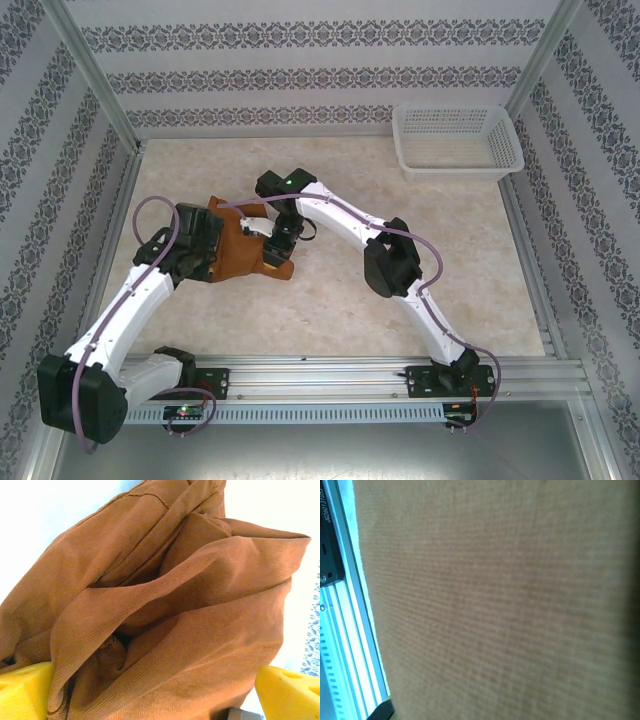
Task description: Roll up the long pants
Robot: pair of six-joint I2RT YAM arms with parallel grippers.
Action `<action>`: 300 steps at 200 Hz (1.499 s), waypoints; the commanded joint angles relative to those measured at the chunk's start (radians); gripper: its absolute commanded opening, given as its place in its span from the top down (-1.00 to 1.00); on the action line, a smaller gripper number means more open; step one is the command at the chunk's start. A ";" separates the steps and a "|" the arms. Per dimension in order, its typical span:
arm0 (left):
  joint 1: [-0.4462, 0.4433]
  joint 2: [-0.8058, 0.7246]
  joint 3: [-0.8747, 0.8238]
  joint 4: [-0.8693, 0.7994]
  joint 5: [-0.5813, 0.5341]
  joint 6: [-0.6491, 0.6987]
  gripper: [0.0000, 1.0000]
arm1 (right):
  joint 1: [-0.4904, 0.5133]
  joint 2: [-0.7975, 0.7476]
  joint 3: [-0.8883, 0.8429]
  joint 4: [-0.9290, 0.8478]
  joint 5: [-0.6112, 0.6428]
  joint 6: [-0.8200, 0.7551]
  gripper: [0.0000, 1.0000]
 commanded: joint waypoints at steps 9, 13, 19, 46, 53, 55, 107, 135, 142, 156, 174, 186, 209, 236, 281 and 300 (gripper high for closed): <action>-0.014 0.160 0.027 0.076 -0.026 0.041 -1.00 | 0.014 0.001 0.037 0.031 -0.076 -0.020 1.00; -0.010 0.191 0.034 0.089 -0.034 0.056 -1.00 | 0.016 -0.001 0.036 0.028 -0.076 -0.020 1.00; -0.010 0.240 0.047 0.104 -0.055 0.077 -1.00 | 0.019 -0.006 0.035 0.025 -0.076 -0.020 1.00; 0.006 0.477 0.157 0.099 -0.103 0.136 -1.00 | 0.032 -0.037 0.030 0.005 -0.071 -0.026 1.00; 0.010 0.528 0.189 0.097 -0.106 0.154 -1.00 | 0.036 -0.046 0.026 0.001 -0.068 -0.028 1.00; 0.011 0.536 0.199 0.096 -0.108 0.157 -1.00 | 0.036 -0.048 0.026 0.000 -0.069 -0.028 1.00; 0.059 0.641 0.255 0.127 -0.088 0.204 1.00 | 0.044 -0.097 -0.030 -0.011 0.011 -0.036 1.00; 0.103 0.622 0.257 0.090 -0.071 0.235 1.00 | 0.040 -0.117 -0.058 -0.016 0.120 -0.019 0.84; 0.112 0.613 0.250 0.088 -0.058 0.238 1.00 | 0.040 -0.134 -0.079 -0.002 0.167 -0.008 0.41; 0.125 0.594 0.236 0.088 -0.045 0.240 1.00 | 0.041 -0.176 -0.133 0.054 0.286 0.033 -0.19; 0.137 0.578 0.224 0.094 -0.032 0.244 1.00 | 0.053 -0.251 -0.229 0.126 0.419 0.076 -0.50; 0.143 0.577 0.224 0.094 -0.019 0.249 1.00 | 0.075 -0.306 -0.294 0.166 0.505 0.089 -0.64; 0.147 0.584 0.226 0.108 0.005 0.248 1.00 | 0.137 -0.405 -0.427 0.271 0.675 0.125 -0.77; 0.147 0.610 0.223 0.137 0.049 0.238 1.00 | 0.237 -0.485 -0.613 0.486 0.835 0.149 -0.90; 0.147 0.627 0.211 0.175 0.090 0.239 1.00 | 0.355 -0.391 -0.696 0.756 1.115 0.058 -0.95; 0.147 0.625 0.218 0.172 0.096 0.252 1.00 | 0.357 -0.331 -0.695 0.862 1.198 0.006 -0.95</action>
